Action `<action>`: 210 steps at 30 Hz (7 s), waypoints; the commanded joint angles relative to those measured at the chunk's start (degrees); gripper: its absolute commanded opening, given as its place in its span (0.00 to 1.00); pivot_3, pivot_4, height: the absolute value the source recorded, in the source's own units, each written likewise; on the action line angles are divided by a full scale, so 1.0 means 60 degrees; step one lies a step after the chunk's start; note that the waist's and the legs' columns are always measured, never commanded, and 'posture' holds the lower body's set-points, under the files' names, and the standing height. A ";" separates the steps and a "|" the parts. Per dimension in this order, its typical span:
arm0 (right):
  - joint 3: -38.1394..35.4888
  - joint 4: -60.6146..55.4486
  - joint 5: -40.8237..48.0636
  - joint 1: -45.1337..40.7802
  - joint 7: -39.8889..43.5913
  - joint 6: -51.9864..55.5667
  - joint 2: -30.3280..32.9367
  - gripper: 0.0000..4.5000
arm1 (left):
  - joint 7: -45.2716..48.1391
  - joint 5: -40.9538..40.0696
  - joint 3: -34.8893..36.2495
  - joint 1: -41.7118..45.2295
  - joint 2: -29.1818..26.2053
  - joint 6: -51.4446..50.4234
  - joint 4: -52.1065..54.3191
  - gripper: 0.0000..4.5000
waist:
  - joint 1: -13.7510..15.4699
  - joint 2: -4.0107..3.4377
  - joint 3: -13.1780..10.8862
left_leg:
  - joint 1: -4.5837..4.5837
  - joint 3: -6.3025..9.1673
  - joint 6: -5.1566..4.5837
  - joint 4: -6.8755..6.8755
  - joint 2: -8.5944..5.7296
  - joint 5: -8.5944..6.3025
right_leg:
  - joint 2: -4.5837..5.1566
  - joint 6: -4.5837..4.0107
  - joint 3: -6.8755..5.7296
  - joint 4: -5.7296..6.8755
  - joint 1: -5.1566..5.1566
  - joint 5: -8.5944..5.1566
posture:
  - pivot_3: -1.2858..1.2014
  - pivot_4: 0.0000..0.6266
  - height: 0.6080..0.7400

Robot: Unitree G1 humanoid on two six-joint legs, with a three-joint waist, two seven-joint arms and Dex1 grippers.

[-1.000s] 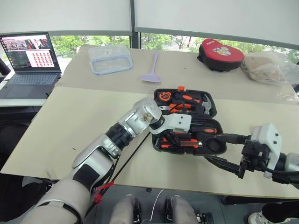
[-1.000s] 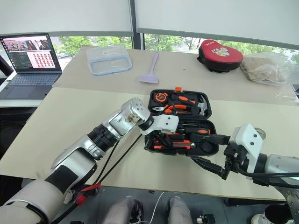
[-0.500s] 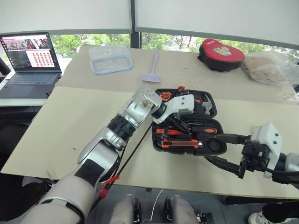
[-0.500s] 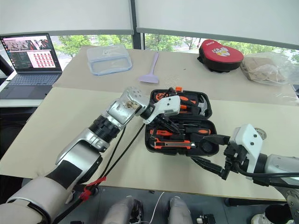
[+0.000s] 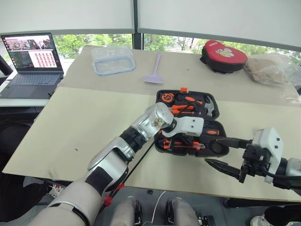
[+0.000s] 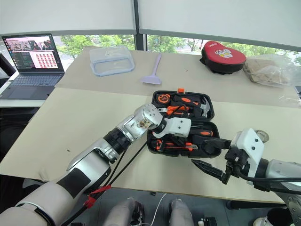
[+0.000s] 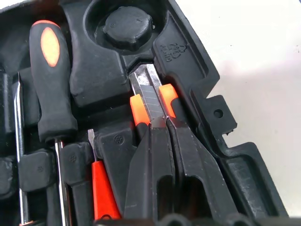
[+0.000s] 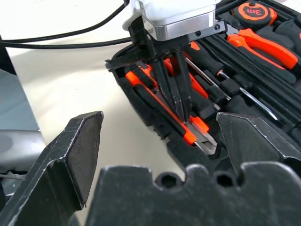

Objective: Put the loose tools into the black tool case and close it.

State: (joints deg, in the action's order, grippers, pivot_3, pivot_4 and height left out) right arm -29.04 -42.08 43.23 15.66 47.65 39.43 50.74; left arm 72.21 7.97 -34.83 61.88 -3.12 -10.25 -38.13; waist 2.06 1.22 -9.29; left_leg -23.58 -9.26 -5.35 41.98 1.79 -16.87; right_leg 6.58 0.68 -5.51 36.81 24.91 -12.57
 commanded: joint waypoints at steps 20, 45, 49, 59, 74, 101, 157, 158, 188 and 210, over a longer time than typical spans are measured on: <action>-0.1162 0.5503 -0.2162 -0.0074 0.1884 -0.1256 0.2005 1.00 | 0.2574 -0.6128 0.5477 -0.2612 -0.5965 -0.5263 0.6997 0.99 | -0.0294 -0.0016 0.0001 | 0.0069 -0.0020 0.0031 -0.0011 0.0003 0.0017 | -0.0010 0.0010 0.0012 0.0017 -0.0042 -0.0010 | 0.52 0.24 0.93; 0.4049 1.5181 -0.6163 -0.7802 0.2155 -0.5015 0.1147 0.89 | 0.0494 -0.8136 0.6386 -0.4980 -0.7985 -0.6179 1.0446 1.00 | -0.0443 -0.0083 -0.0017 | 0.0122 -0.0033 0.0053 -0.0038 0.0005 0.0024 | -0.0005 0.0006 0.0004 0.0007 -0.0094 -0.0027 | 0.52 0.24 0.93; 0.4025 1.5337 -0.6214 -0.7745 0.2155 -0.5190 0.0967 0.59 | 0.0429 -0.8181 0.6295 -0.4885 -0.8047 -0.6091 1.0386 1.00 | -0.0467 -0.0084 -0.0017 | 0.0124 -0.0033 0.0058 -0.0041 0.0007 0.0025 | -0.0007 0.0004 0.0003 0.0010 -0.0094 -0.0028 | 0.52 0.24 0.93; 0.3596 1.4616 -0.5883 -0.7070 0.2894 -0.5928 0.1309 0.00 | 0.0440 -0.8120 0.6018 -0.4609 -0.8103 -0.5869 1.0155 1.00 | -0.0455 -0.0087 -0.0016 | 0.0134 -0.0032 0.0062 -0.0045 0.0007 0.0024 | -0.0007 0.0002 0.0002 0.0009 -0.0104 -0.0029 | 0.52 0.24 0.93; 0.4488 0.5343 -0.3735 -0.5349 0.3765 -0.1309 0.1842 0.00 | 0.0854 -0.7478 0.5061 -0.4859 -0.7992 -0.4771 0.9875 1.00 | -0.0372 -0.0160 -0.0026 | 0.0128 -0.0021 0.0084 -0.0052 0.0017 0.0015 | -0.0004 -0.0007 0.0008 0.0014 -0.0085 -0.0037 | 0.52 0.24 0.93; 0.2815 0.5333 -0.2714 -0.5392 0.3673 -0.0069 0.2196 0.98 | -0.0753 -0.5940 0.4541 -0.4604 -0.7123 -0.4383 0.8377 1.00 | -0.0236 -0.0158 -0.0027 | 0.0068 -0.0038 0.0077 -0.0045 0.0006 0.0018 | -0.0017 -0.0002 0.0007 0.0027 -0.0021 -0.0039 | 0.52 0.24 0.93; 0.1169 0.5944 -0.3547 -0.3388 0.1582 -0.0916 0.1009 0.48 | -0.1517 -0.4400 0.5166 -0.4539 -0.6078 -0.5812 0.5158 0.50 | -0.0257 -0.0103 -0.0027 | 0.0078 -0.0036 0.0073 -0.0051 0.0015 0.0019 | -0.0009 -0.0006 0.0007 0.0033 -0.0022 -0.0037 | 0.52 0.24 0.93; 0.1338 0.6185 -0.3530 -0.4005 0.1231 -0.0420 0.0945 0.56 | -0.1749 -0.4690 0.5394 -0.3922 -0.5782 -0.6494 0.4771 0.58 | -0.0261 -0.0102 -0.0027 | 0.0070 -0.0035 0.0072 -0.0049 0.0015 0.0019 | -0.0009 -0.0007 0.0007 0.0034 -0.0017 -0.0036 | 0.52 0.24 0.93; 0.3827 0.9715 -0.4234 -0.9213 -0.1881 0.2358 -0.1669 0.30 | -0.4250 -0.4019 0.5492 -0.0293 -0.2191 -0.7039 -0.0576 0.04 | -0.0369 -0.0092 -0.0022 | 0.0034 -0.0062 0.0071 -0.0054 -0.0016 0.0044 | -0.0005 0.0004 -0.0009 0.0042 0.0012 -0.0024 | 0.52 0.24 0.93; 0.2984 1.1446 -0.4348 -1.2149 -0.3158 0.0214 -0.3194 0.00 | -0.4990 -0.4096 0.6743 0.0803 -0.1854 -0.3516 -0.1018 0.00 | -0.0506 -0.0101 -0.0029 | -0.0002 -0.0078 0.0095 -0.0070 -0.0011 0.0059 | -0.0016 -0.0020 -0.0004 0.0055 0.0072 -0.0006 | 0.52 0.24 0.93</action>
State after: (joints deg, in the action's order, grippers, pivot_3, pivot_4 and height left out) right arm -8.54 27.99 15.82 -53.17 28.98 46.26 32.16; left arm 41.41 -15.18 4.47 62.76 -15.90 -35.60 -45.52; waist -0.97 0.62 -9.46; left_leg -23.72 -9.73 -4.79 41.56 1.71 -16.52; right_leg 6.49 0.56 -5.55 37.14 25.44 -12.60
